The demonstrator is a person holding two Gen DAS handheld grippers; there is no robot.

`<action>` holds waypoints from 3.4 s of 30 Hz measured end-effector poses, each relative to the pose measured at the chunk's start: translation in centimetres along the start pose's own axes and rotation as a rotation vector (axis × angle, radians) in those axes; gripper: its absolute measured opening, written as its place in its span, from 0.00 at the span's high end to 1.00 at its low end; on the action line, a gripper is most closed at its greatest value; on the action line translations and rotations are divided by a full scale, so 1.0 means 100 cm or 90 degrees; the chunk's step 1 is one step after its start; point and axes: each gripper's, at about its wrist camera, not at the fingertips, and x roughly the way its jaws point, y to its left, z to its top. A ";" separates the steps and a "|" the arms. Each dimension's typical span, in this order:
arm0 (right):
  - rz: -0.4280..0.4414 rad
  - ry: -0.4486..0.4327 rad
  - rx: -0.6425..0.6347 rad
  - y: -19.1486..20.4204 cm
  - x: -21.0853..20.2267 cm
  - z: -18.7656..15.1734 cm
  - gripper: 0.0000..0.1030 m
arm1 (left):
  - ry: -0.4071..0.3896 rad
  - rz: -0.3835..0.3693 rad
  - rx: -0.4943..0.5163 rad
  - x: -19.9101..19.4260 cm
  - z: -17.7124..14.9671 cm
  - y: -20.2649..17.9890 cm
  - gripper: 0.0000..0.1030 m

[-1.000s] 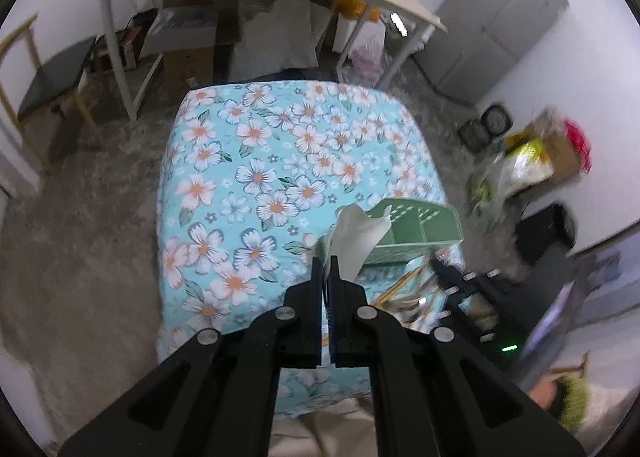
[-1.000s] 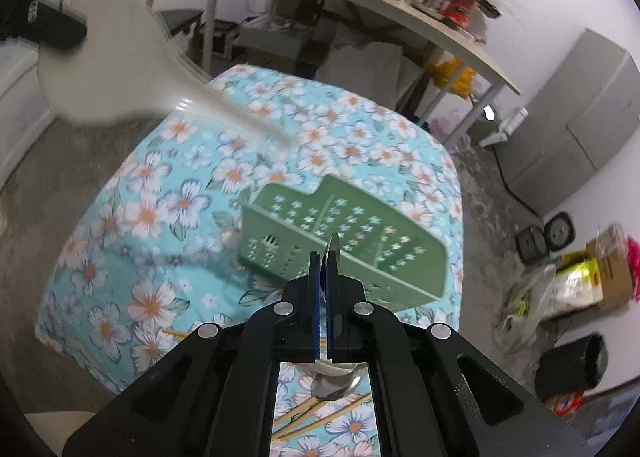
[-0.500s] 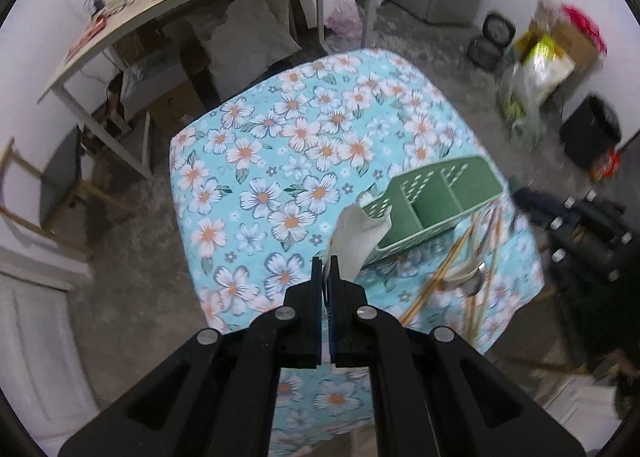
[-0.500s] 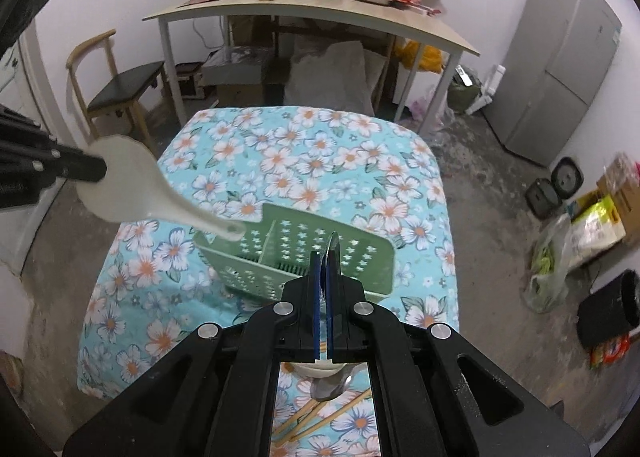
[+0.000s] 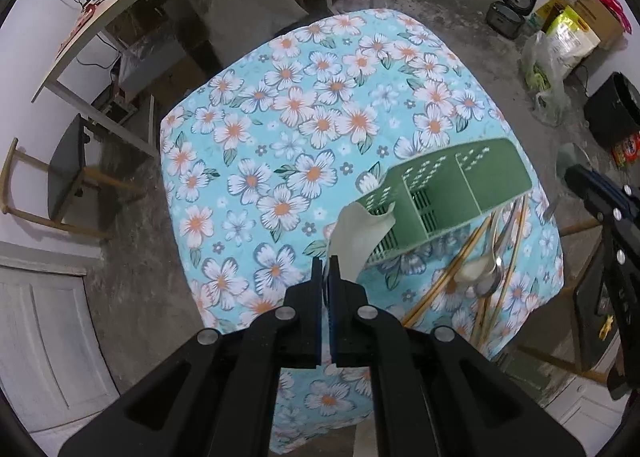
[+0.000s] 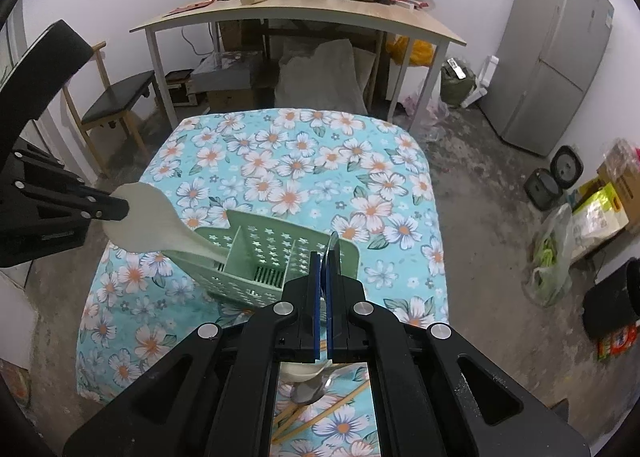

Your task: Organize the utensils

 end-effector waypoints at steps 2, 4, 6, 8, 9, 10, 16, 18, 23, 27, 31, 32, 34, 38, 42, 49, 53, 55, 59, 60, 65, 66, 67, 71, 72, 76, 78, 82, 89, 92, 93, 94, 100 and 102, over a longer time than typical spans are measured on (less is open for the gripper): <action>0.007 0.005 0.006 -0.004 0.003 0.001 1.00 | -0.008 -0.005 -0.012 0.002 0.003 -0.002 0.98; 0.016 0.010 0.013 -0.009 0.005 0.003 1.00 | -0.013 -0.011 -0.024 0.004 0.004 -0.003 0.97; 0.023 0.014 0.020 -0.013 0.007 0.004 1.00 | -0.014 -0.022 -0.043 0.006 0.006 -0.002 0.96; 0.028 0.019 0.024 -0.017 0.009 0.006 1.00 | -0.011 -0.034 -0.059 0.008 0.007 -0.002 0.95; 0.029 0.020 0.026 -0.019 0.010 0.007 1.00 | -0.011 -0.045 -0.070 0.008 0.007 -0.001 0.95; 0.030 0.021 0.027 -0.020 0.012 0.007 1.00 | -0.014 -0.055 -0.079 0.008 0.008 0.000 0.95; 0.040 0.027 0.043 -0.029 0.015 0.007 1.00 | -0.033 -0.109 -0.134 0.009 0.004 0.007 0.94; 0.043 0.027 0.046 -0.030 0.014 0.008 1.00 | -0.044 -0.127 -0.149 0.007 0.004 0.008 0.92; 0.043 0.025 0.049 -0.035 0.010 0.008 1.00 | -0.075 -0.168 -0.162 -0.001 0.003 0.007 0.85; 0.048 0.019 0.067 -0.041 0.003 0.009 1.00 | -0.084 -0.184 -0.165 -0.003 0.000 0.004 0.83; 0.054 0.004 0.085 -0.046 -0.009 0.014 1.00 | -0.095 -0.192 -0.169 -0.006 -0.005 0.005 0.78; 0.056 -0.001 0.090 -0.047 -0.012 0.016 1.00 | -0.097 -0.194 -0.169 -0.007 -0.007 0.006 0.76; 0.060 -0.010 0.102 -0.051 -0.019 0.021 1.00 | -0.101 -0.196 -0.172 -0.009 -0.011 0.006 0.71; 0.080 -0.027 0.134 -0.059 -0.031 0.031 1.00 | -0.102 -0.201 -0.180 -0.009 -0.020 0.008 0.67; 0.111 -0.053 0.176 -0.069 -0.044 0.046 1.00 | -0.102 -0.201 -0.193 -0.008 -0.031 0.009 0.63; 0.183 -0.090 0.243 -0.080 -0.049 0.071 1.00 | -0.102 -0.192 -0.212 -0.005 -0.045 0.010 0.62; 0.216 -0.095 0.256 -0.074 -0.040 0.079 1.00 | -0.106 -0.183 -0.219 -0.006 -0.052 0.010 0.59; 0.227 -0.095 0.259 -0.071 -0.036 0.081 1.00 | -0.105 -0.183 -0.226 -0.005 -0.055 0.011 0.58; 0.236 -0.087 0.255 -0.067 -0.024 0.079 1.00 | -0.105 -0.181 -0.238 -0.002 -0.059 0.012 0.56; 0.240 -0.079 0.257 -0.066 -0.017 0.076 1.00 | -0.106 -0.182 -0.241 -0.002 -0.060 0.011 0.56; 0.239 -0.034 0.254 -0.059 0.015 0.060 1.00 | -0.112 -0.194 -0.247 0.001 -0.063 0.008 0.56; 0.234 -0.023 0.245 -0.056 0.023 0.054 1.00 | -0.114 -0.195 -0.248 0.002 -0.063 0.008 0.56; 0.234 -0.017 0.244 -0.054 0.027 0.051 1.00 | -0.117 -0.195 -0.248 0.003 -0.063 0.007 0.56; 0.224 0.013 0.220 -0.045 0.047 0.034 1.00 | -0.136 -0.208 -0.252 0.003 -0.064 0.007 0.55; 0.225 0.020 0.217 -0.043 0.052 0.030 1.00 | -0.144 -0.215 -0.254 0.004 -0.064 0.007 0.55; 0.218 0.037 0.189 -0.038 0.060 0.021 1.00 | -0.171 -0.224 -0.238 0.003 -0.064 0.005 0.49; 0.212 0.040 0.170 -0.034 0.061 0.018 1.00 | -0.187 -0.223 -0.223 0.001 -0.063 0.002 0.43; 0.200 0.057 0.133 -0.027 0.065 0.011 1.00 | -0.214 -0.224 -0.201 -0.005 -0.062 -0.003 0.37; 0.190 0.080 0.113 -0.026 0.068 0.003 0.96 | -0.249 -0.239 -0.176 -0.015 -0.059 -0.012 0.26; 0.188 0.078 0.107 -0.028 0.064 0.005 0.94 | -0.253 -0.239 -0.176 -0.016 -0.058 -0.013 0.22; 0.187 0.078 0.107 -0.029 0.063 0.005 0.90 | -0.254 -0.240 -0.178 -0.016 -0.058 -0.013 0.21; 0.189 0.079 0.107 -0.029 0.063 0.005 0.86 | -0.255 -0.241 -0.181 -0.017 -0.058 -0.013 0.19; 0.184 0.074 0.110 -0.037 0.047 0.008 0.74 | -0.267 -0.249 -0.185 -0.021 -0.057 -0.014 0.10; 0.179 0.073 0.114 -0.042 0.040 0.007 0.69 | -0.268 -0.250 -0.181 -0.022 -0.056 -0.015 0.09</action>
